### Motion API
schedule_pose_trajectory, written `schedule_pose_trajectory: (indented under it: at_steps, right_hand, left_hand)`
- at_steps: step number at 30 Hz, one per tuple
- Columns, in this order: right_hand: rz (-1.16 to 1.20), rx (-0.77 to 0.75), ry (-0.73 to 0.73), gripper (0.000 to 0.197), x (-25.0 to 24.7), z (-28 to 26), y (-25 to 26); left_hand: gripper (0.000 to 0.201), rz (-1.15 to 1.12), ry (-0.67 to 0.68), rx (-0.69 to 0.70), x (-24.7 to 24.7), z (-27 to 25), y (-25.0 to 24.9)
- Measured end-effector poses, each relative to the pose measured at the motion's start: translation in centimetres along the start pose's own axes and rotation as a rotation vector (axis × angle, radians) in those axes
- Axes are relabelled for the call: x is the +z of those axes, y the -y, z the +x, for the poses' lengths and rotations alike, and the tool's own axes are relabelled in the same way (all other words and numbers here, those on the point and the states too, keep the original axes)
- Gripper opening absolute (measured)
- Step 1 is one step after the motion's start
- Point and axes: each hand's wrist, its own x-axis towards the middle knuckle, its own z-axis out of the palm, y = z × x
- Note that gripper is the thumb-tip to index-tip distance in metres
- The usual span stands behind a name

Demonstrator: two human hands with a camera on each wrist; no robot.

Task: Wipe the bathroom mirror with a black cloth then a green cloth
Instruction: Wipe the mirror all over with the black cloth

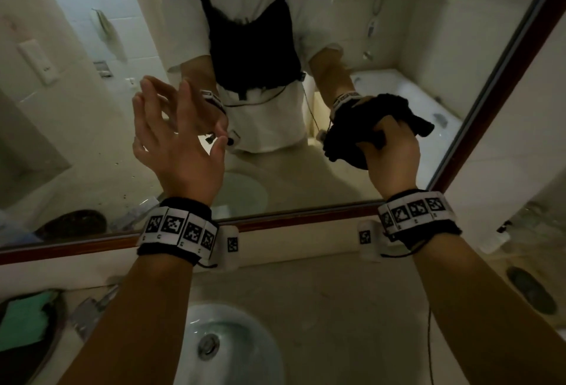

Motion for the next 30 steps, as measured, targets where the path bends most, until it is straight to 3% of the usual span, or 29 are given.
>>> schedule_pose_trajectory:
  at_steps: [5,10,15,18,24,30]
  right_hand:
    - [0.029,0.059,-0.029,0.018,1.1,-0.7,1.8]
    - [-0.04,-0.269,0.113,0.018,5.6,-2.9,8.8]
    - [-0.048,-0.37,0.104,0.012,5.9,-2.9,8.7]
    - [-0.019,-0.286,0.055,0.01,4.3,-2.4,6.1]
    - [0.036,0.048,0.075,0.015,0.6,-0.9,-0.7]
    - [0.058,0.102,0.033,0.019,0.4,-0.7,-1.2]
  left_hand:
    - [0.086,-0.043,0.006,-0.025,0.1,0.0,-0.4]
    - [0.09,-0.025,0.01,-0.022,0.1,0.1,-0.4]
    - [0.09,-0.006,-0.004,-0.002,0.1,0.0,-0.1]
    - [0.089,0.014,0.004,-0.001,0.1,0.0,0.0]
    - [0.089,0.025,0.012,-0.013,0.1,0.0,-0.4]
    - [0.09,0.017,0.024,-0.016,0.1,0.0,-0.5]
